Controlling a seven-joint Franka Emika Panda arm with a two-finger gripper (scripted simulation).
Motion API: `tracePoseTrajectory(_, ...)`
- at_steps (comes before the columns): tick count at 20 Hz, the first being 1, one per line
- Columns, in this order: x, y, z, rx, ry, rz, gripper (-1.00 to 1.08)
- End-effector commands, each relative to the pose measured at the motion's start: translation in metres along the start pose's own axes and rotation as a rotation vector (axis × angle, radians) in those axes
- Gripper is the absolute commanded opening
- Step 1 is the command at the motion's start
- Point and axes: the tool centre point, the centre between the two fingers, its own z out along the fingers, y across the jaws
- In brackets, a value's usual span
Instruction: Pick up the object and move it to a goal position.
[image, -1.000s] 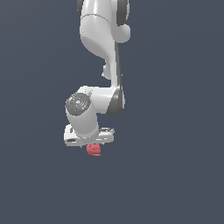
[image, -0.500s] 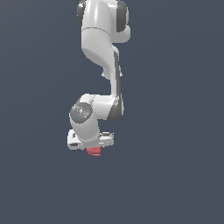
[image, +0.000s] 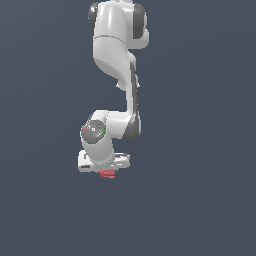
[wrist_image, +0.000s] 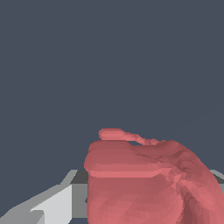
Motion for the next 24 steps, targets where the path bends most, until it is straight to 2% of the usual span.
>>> tracePoseTrajectory(1, 0.0, 0.0, 0.0, 0.0, 0.0, 0.0, -1.0)
tracePoseTrajectory(14, -0.005, 0.0, -0.006, 0.0, 0.0, 0.0, -1.0)
tracePoseTrajectory(24, -0.034, 0.001, -0.037, 0.0, 0.0, 0.0, -1.0)
